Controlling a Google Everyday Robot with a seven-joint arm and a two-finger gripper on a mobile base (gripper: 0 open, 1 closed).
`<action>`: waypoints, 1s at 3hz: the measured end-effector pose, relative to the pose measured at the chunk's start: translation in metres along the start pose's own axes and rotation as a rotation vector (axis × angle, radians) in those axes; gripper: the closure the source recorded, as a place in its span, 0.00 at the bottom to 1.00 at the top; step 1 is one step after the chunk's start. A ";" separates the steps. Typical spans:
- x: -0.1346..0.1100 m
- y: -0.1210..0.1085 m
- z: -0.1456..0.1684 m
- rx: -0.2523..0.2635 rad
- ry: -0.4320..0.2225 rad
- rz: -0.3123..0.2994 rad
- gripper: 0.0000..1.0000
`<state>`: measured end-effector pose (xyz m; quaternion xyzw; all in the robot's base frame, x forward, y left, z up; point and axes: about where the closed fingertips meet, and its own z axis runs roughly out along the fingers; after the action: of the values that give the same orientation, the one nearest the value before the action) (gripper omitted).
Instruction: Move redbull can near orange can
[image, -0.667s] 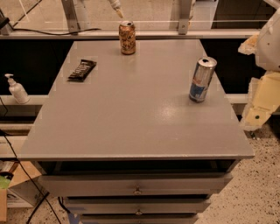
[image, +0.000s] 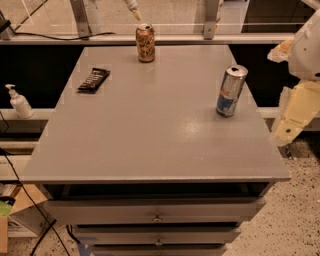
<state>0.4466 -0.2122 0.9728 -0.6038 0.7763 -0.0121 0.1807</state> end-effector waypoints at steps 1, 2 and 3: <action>-0.004 -0.023 0.016 0.012 -0.096 0.029 0.00; 0.001 -0.058 0.027 0.058 -0.157 0.076 0.00; 0.001 -0.062 0.028 0.063 -0.164 0.079 0.00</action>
Offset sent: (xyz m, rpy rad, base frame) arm 0.1063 -0.0324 -0.0125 0.2357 -0.1516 -0.1107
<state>0.5127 -0.2243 0.9606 -0.5657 0.7813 0.0200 0.2628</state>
